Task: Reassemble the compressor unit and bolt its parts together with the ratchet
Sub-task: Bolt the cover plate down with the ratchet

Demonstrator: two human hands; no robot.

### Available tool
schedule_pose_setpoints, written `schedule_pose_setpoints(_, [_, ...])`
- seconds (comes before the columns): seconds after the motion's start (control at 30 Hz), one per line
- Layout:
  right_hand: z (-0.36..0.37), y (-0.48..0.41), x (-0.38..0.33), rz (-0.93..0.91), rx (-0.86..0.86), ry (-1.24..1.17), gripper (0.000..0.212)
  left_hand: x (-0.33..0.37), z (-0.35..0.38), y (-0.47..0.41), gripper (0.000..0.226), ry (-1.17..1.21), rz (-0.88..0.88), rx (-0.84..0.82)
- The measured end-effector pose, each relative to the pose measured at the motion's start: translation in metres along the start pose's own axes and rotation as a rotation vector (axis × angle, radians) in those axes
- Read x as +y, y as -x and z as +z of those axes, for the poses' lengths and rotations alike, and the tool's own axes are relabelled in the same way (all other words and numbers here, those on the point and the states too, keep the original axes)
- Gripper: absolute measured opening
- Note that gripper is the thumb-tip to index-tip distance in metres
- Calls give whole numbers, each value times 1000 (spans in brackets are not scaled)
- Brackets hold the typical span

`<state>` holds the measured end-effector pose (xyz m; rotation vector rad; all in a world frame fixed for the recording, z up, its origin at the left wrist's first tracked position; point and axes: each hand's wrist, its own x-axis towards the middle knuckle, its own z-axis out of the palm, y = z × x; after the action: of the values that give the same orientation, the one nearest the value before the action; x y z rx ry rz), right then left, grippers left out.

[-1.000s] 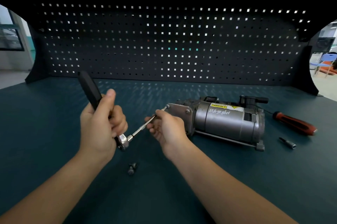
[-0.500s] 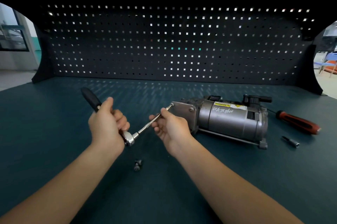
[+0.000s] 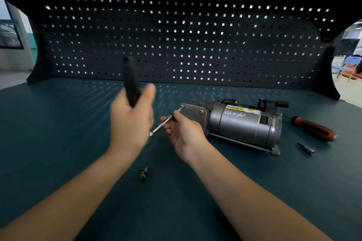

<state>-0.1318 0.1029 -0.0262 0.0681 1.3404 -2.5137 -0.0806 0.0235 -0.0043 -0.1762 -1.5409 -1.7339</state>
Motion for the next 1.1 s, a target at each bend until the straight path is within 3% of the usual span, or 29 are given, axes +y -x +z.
schedule_pose_setpoints(0.33, [1,11,8,-260,184,43,20,1,-24,-9,39,353,-418,26])
schedule_pose_setpoints(0.87, [-10,17,4,-277,274,102,28,-9,-12,2,37,484,-610,131])
schedule_pose_setpoints(1.1, [-12,15,4,-277,265,148,28,-9,-8,6,37,456,-588,172])
